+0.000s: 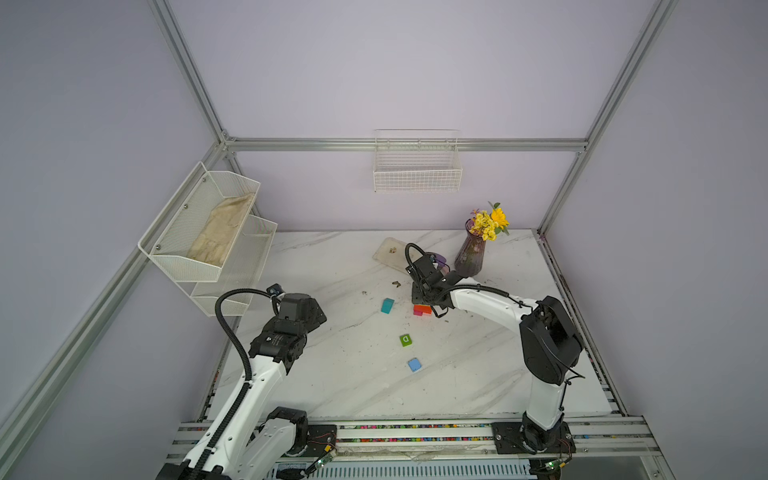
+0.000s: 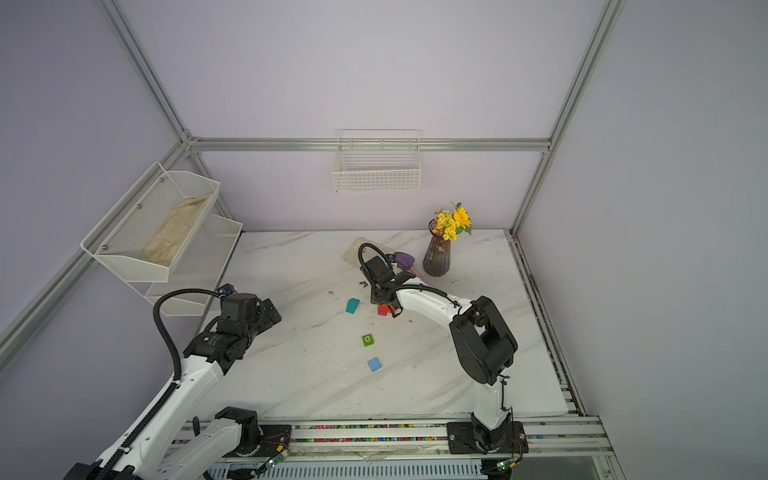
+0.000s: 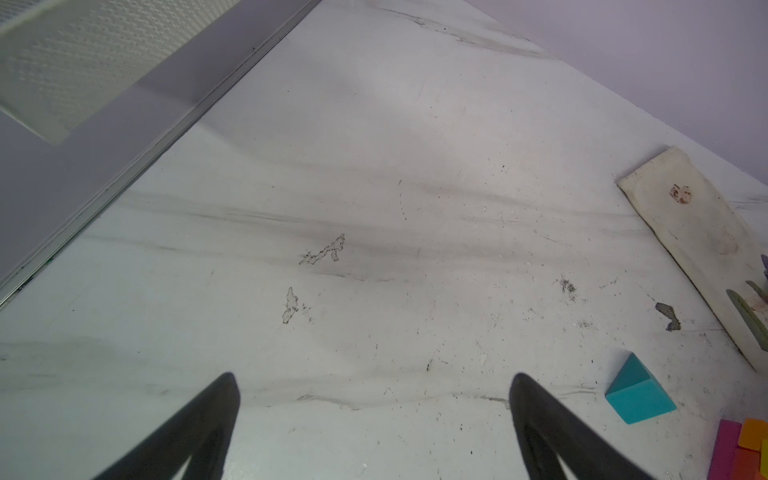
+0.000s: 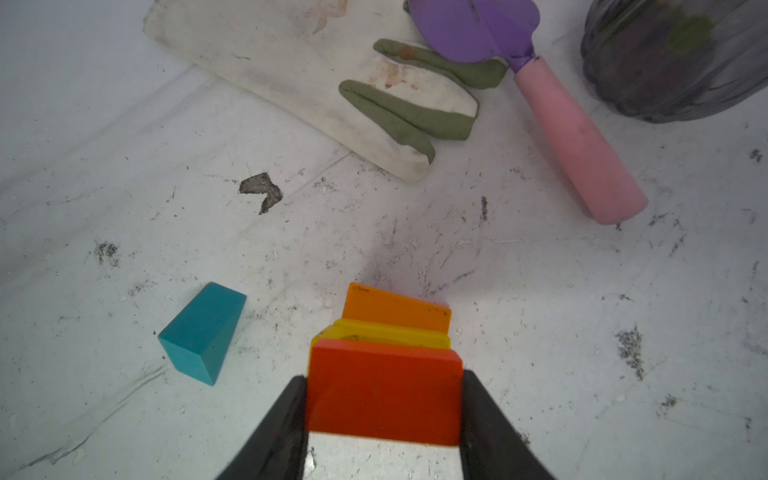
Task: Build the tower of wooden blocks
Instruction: 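Carry the red block onto the yellow arch block and open the right gripper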
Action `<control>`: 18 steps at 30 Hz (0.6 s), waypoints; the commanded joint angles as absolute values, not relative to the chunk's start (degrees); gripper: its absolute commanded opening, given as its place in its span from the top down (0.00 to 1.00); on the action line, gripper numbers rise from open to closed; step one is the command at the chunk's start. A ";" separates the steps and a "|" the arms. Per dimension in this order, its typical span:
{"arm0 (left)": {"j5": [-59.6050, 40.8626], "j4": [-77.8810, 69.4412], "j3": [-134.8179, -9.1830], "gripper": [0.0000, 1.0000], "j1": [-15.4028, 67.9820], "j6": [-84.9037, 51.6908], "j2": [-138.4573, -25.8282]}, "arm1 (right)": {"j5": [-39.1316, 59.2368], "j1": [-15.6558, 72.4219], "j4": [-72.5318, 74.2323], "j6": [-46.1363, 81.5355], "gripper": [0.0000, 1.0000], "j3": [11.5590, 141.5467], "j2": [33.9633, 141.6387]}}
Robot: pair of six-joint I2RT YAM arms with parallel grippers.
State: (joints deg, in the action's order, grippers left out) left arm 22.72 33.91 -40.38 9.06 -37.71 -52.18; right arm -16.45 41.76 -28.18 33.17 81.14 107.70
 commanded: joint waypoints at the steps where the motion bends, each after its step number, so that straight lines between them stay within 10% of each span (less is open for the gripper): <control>1: 22.79 32.26 -38.32 0.00 8.88 -37.02 -52.12 | -16.48 42.03 -29.82 33.82 0.54 82.62 107.81; 18: 22.59 32.23 -38.32 0.00 8.88 -37.00 -52.30 | -17.22 42.45 -31.03 33.71 0.36 83.44 108.86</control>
